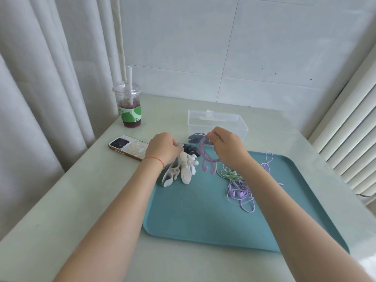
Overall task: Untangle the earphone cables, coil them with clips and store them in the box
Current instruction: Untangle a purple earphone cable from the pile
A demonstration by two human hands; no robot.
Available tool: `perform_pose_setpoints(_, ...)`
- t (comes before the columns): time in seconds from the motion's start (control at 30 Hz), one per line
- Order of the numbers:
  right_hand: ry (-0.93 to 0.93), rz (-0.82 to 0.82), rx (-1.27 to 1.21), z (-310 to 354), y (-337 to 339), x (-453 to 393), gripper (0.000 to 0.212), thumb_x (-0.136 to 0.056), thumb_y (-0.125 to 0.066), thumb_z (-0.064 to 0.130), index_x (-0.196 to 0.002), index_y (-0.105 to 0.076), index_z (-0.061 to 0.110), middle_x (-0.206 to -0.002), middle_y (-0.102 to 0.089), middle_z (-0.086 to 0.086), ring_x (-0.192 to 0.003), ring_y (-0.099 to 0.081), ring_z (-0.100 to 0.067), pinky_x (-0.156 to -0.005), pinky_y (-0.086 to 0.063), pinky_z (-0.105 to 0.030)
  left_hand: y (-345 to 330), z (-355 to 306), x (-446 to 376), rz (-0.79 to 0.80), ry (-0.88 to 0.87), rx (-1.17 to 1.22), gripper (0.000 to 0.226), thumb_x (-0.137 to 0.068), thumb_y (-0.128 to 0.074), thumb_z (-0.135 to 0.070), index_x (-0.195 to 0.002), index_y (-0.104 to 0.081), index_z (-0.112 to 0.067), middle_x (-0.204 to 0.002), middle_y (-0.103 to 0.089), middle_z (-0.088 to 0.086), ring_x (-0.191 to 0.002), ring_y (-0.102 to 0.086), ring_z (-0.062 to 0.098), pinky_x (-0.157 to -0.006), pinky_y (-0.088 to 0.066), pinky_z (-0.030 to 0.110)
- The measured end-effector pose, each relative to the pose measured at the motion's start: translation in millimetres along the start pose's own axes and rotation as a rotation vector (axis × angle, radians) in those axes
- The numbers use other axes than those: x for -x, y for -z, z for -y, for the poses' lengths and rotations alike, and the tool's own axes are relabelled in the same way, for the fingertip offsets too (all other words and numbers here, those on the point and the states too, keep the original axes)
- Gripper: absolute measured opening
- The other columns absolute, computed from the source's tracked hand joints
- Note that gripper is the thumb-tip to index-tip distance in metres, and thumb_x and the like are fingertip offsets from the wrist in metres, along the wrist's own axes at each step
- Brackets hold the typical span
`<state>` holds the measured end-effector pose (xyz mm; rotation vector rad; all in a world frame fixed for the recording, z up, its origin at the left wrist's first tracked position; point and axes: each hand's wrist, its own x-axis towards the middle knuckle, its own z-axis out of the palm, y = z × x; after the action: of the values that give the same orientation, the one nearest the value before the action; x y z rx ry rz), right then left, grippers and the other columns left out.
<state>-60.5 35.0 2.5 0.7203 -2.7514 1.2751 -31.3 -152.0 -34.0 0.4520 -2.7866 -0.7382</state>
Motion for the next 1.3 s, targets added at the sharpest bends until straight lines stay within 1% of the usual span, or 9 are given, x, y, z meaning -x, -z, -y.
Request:
perform_pose_setpoints(0.13,0.006,-0.025,-0.042,1.5,3.4,-1.0,0.027,-0.101,-0.043,0.023,-0.078,-0.051,0.011,-0.061,-0.044,0.003,-0.056,-0.036,-0.014,-0.05,-0.03,-0.023,16.9,-3.1,1.9,-0.095,-0.032,0.225,0.017,-0.083,-0.062,-0.029,-0.077,-0.074,-0.018,-0.071,-0.066,0.002,-0.07,-0.057,0.021,-0.069,-0.049,0.028)
perform_pose_setpoints(0.23,0.008,-0.043,-0.106,4.1,7.9,-1.4,0.028,-0.1,-0.043,0.023,-0.076,-0.049,0.011,-0.059,-0.042,0.003,-0.056,-0.036,-0.016,-0.052,-0.032,-0.025,19.1,-14.8,2.0,-0.003,0.01,0.6,0.031,-0.081,-0.056,-0.026,-0.075,-0.065,0.002,-0.067,-0.057,0.009,-0.064,-0.05,0.02,-0.058,-0.041,0.025)
perform_pose_setpoints(0.3,0.012,-0.055,-0.187,5.0,13.5,-1.8,0.03,-0.1,-0.044,0.022,-0.071,-0.047,0.015,-0.056,-0.04,0.004,-0.055,-0.035,-0.018,-0.057,-0.034,-0.027,16.0,-23.6,0.4,0.046,0.053,0.803,0.039,-0.078,-0.054,-0.032,-0.076,-0.06,0.006,-0.067,-0.054,0.011,-0.066,-0.048,0.019,-0.062,-0.041,0.031)
perform_pose_setpoints(0.47,0.02,-0.065,-0.306,-1.7,32.5,-2.7,0.033,-0.1,-0.044,0.023,-0.067,-0.047,0.018,-0.044,-0.038,0.012,-0.048,-0.034,-0.017,-0.056,-0.035,-0.032,12.2,-54.9,-1.3,0.207,-0.017,1.105,0.021,-0.099,-0.051,-0.019,-0.096,-0.069,-0.009,-0.082,-0.061,0.011,-0.07,-0.061,0.021,-0.067,-0.059,0.035)
perform_pose_setpoints(0.67,0.074,-0.038,-0.506,-14.0,63.5,-6.9,0.032,-0.103,-0.042,0.017,-0.071,-0.046,0.012,-0.047,-0.034,0.011,-0.046,-0.03,-0.013,-0.048,-0.028,-0.026,7.5,-98.1,0.3,0.421,-0.18,1.289,0.024,-0.1,-0.046,-0.016,-0.113,-0.067,-0.012,-0.094,-0.066,0.009,-0.078,-0.064,0.019,-0.062,-0.057,0.033)
perform_pose_setpoints(0.9,0.096,-0.063,-0.488,-22.1,92.2,-7.9,0.032,-0.103,-0.042,0.015,-0.072,-0.046,0.01,-0.045,-0.032,0.009,-0.044,-0.028,-0.013,-0.044,-0.033,-0.021,13.5,-107.8,2.4,0.548,-0.199,1.31,0.016,-0.093,-0.053,-0.022,-0.109,-0.054,-0.024,-0.086,-0.067,0.007,-0.068,-0.066,0.023,-0.047,-0.043,0.024)
perform_pose_setpoints(1.03,0.116,-0.005,-0.508,-23.6,101.0,-2.8,0.031,-0.104,-0.041,0.016,-0.074,-0.047,0.009,-0.049,-0.03,0.003,-0.047,-0.026,-0.016,-0.045,-0.033,-0.021,10.2,-108.1,0.4,0.549,-0.151,1.337,0.01,-0.099,-0.045,-0.021,-0.108,-0.049,-0.021,-0.075,-0.06,0.009,-0.052,-0.05,0.019,-0.047,-0.035,0.024)
perform_pose_setpoints(1.2,0.115,0.009,-0.551,-20.5,100.6,-1.0,0.031,-0.104,-0.039,0.016,-0.075,-0.046,0.008,-0.053,-0.027,-0.002,-0.047,-0.024,-0.013,-0.044,-0.029,-0.018,6.4,-112.8,-0.4,0.693,-0.076,1.362,0.035,-0.101,-0.029,-0.041,-0.098,-0.053,-0.016,-0.069,-0.053,0.003,-0.05,-0.038,0.014,-0.05,-0.031,0.025)
perform_pose_setpoints(1.3,0.099,0.012,-0.441,-20.5,97.8,-0.6,0.032,-0.104,-0.041,0.017,-0.073,-0.047,0.01,-0.048,-0.032,0.003,-0.045,-0.028,-0.014,-0.047,-0.033,-0.024,0.6,-114.4,-2.0,0.569,-0.098,1.111,0.055,-0.1,-0.023,-0.053,-0.091,-0.058,-0.011,-0.067,-0.053,0.003,-0.052,-0.04,0.015,-0.052,-0.03,0.028)
